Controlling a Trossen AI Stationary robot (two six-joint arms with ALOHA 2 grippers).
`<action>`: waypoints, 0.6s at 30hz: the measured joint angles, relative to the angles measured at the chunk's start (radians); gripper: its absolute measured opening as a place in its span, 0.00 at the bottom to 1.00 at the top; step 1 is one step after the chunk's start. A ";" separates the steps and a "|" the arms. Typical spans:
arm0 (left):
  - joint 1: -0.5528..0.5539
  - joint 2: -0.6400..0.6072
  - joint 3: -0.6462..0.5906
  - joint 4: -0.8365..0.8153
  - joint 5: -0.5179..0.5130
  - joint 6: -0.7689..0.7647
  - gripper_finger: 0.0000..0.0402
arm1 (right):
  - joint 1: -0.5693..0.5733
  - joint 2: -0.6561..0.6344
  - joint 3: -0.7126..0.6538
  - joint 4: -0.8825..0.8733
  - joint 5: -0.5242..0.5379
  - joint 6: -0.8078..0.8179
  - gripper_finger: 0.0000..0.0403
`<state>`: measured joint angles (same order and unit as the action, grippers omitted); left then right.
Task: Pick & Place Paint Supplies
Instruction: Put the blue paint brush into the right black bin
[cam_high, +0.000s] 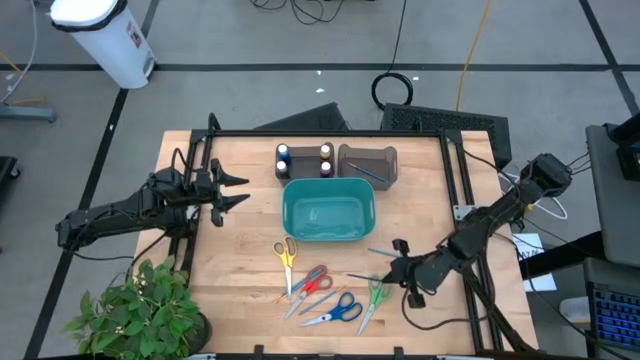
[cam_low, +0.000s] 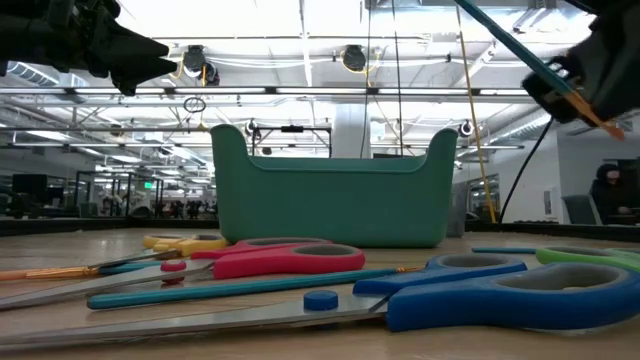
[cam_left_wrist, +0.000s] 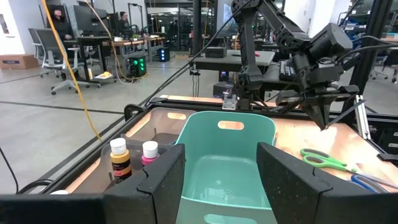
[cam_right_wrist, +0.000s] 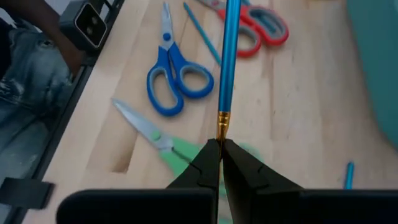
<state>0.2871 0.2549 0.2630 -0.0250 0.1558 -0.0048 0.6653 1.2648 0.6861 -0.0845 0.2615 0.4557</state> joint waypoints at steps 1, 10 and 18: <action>0.000 0.000 0.000 0.000 0.000 0.000 0.52 | -0.006 0.000 0.000 0.011 0.000 -0.020 0.00; 0.000 0.000 0.000 0.000 0.000 0.000 0.52 | -0.069 0.000 0.000 0.081 -0.003 -0.155 0.00; 0.000 0.000 0.000 0.000 0.000 0.000 0.52 | -0.132 0.000 0.000 0.171 -0.002 -0.272 0.00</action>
<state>0.2871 0.2546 0.2630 -0.0253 0.1561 -0.0048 0.5329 1.2644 0.6861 0.0862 0.2596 0.1841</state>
